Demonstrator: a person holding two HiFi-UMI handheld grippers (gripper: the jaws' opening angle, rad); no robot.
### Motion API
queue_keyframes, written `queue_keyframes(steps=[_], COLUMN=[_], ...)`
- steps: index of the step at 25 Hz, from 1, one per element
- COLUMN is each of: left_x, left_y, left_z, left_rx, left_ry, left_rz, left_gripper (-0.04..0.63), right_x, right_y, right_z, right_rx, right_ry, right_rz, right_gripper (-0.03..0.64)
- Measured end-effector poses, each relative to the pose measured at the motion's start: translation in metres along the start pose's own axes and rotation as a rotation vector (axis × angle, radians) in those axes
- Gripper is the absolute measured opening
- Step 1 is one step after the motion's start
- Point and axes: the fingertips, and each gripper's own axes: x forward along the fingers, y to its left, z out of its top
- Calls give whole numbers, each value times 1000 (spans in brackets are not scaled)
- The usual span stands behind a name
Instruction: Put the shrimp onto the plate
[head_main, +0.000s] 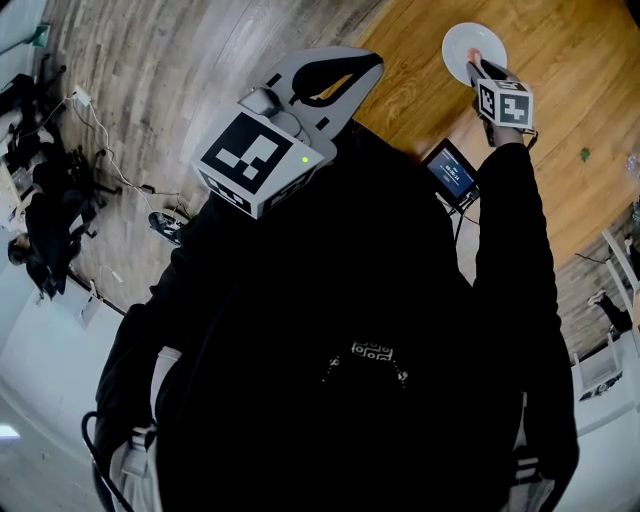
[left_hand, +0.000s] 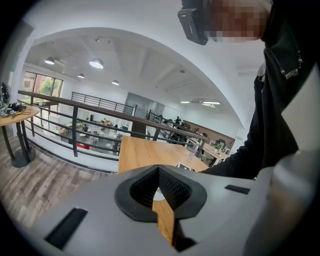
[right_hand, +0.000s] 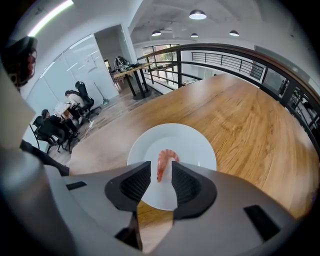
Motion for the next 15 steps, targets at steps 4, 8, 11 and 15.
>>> queue_keyframes(steps=[4, 8, 11, 15], left_x=[1, -2, -10, -10], left_y=[0, -3, -7, -3], left_z=[1, 2, 3, 9], left_rx=[0, 9, 26, 33], left_ry=[-1, -5, -9, -22], left_rz=[-5, -13, -25, -34], left_gripper=[-2, -2, -2, -2], right_x=[-4, -9, -22, -56], right_y=[2, 4, 9, 10], right_z=[8, 13, 15, 35], right_rx=[-2, -1, 33, 67], right_ry=[-30, -58, -104, -209], right_rz=[10, -10, -14, -23], right_gripper=[152, 196, 202, 201])
